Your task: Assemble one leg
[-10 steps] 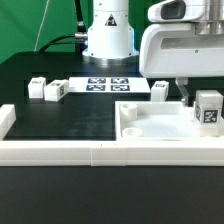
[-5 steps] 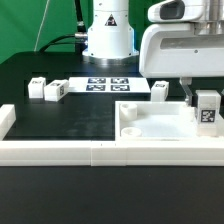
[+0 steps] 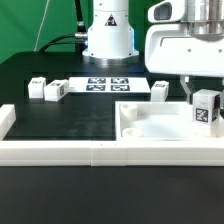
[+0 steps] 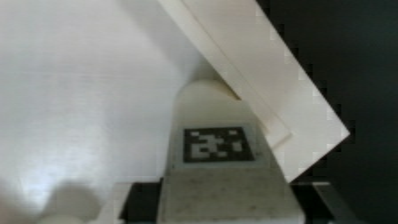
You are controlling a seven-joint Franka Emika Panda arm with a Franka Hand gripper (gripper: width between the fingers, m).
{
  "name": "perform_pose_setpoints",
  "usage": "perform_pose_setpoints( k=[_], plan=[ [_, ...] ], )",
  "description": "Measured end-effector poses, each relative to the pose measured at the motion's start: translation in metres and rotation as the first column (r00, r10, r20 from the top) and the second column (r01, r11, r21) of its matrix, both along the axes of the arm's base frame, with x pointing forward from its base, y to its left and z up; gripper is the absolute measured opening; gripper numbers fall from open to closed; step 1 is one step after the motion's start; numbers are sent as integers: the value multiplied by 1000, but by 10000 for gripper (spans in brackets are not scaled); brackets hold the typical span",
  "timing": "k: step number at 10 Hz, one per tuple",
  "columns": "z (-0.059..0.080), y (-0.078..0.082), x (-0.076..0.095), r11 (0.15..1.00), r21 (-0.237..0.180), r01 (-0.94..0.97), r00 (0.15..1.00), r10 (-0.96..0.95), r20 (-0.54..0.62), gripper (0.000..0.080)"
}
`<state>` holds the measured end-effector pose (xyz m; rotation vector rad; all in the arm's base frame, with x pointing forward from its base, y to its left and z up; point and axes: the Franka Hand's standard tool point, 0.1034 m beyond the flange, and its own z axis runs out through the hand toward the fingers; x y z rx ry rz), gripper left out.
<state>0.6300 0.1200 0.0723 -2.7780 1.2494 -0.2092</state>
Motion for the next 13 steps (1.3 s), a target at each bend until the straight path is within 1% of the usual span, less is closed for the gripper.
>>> perform_pose_setpoints(
  k=[2,3,4,5,7,8,9,10,11,13],
  plan=[
    [0,1,0,977,33,212,977,-211,-14,290],
    [1,1,-1,945,53,322,947,-321,-25,291],
    [1,2,-1,888,78,453,892,-451,-40,291],
    [1,2,-1,831,91,549,836,-546,-56,291],
    [2,3,-1,706,120,698,716,-692,-90,292],
    [3,4,0,680,121,723,691,-715,-108,292],
    [3,5,0,582,130,803,596,-793,-130,292],
    [0,5,-1,510,126,851,524,-840,-139,292],
    [0,2,-3,467,115,877,479,-866,-141,292],
    [0,1,-3,442,114,890,454,-880,-139,294]
  ],
)
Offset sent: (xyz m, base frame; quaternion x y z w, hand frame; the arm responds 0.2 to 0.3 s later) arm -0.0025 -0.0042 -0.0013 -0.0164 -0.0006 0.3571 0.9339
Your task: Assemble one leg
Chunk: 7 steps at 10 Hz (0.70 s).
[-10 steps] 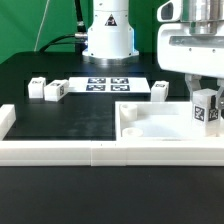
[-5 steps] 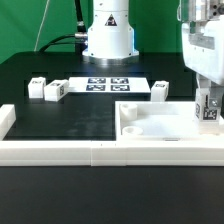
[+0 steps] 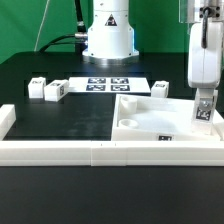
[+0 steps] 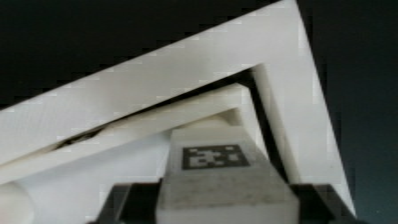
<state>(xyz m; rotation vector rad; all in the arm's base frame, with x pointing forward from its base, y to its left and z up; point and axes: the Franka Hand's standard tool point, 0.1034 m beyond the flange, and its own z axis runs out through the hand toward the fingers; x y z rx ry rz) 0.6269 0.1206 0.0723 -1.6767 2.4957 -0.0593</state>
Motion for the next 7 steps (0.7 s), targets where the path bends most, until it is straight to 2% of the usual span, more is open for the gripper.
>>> perform_pose_setpoints(
  k=[4,6,7],
  plan=[
    [0,-2,0,1000,2,-2,1000,2,2,294],
    [-1,-2,0,1000,1,-17,1000,17,3,560],
    [-1,-2,0,1000,0,-19,1000,19,3,624]
  ],
)
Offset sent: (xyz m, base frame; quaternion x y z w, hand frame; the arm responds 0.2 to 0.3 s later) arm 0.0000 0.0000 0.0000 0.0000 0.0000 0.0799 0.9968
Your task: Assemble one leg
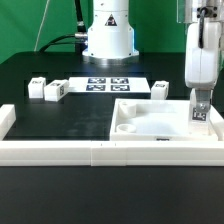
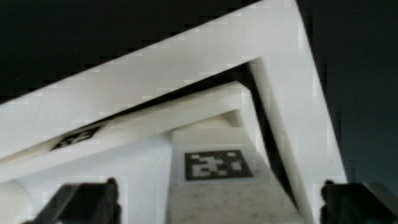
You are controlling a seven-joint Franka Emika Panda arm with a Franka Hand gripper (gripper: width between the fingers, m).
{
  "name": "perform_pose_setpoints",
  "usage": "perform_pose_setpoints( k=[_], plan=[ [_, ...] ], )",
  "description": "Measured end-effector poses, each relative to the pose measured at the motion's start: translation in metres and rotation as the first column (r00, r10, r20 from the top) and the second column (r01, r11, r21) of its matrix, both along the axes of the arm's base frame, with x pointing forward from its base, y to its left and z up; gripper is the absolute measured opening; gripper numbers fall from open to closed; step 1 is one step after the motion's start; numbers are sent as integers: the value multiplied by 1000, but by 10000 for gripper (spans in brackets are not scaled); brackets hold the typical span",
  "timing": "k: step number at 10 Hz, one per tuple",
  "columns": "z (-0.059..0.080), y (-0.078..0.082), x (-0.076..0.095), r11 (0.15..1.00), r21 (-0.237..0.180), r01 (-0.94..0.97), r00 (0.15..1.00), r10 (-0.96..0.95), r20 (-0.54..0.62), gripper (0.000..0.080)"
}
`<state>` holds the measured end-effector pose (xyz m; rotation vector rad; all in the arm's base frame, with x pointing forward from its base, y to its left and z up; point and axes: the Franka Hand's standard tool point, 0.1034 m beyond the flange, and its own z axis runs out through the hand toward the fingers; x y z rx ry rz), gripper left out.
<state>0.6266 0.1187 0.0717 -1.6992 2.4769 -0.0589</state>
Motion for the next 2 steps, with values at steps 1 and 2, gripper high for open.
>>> perform_pose_setpoints(
  k=[1,2],
  plan=[
    [0,0,0,1000,0,0,1000,0,0,624],
    [0,0,0,1000,0,0,1000,0,0,645]
  ],
)
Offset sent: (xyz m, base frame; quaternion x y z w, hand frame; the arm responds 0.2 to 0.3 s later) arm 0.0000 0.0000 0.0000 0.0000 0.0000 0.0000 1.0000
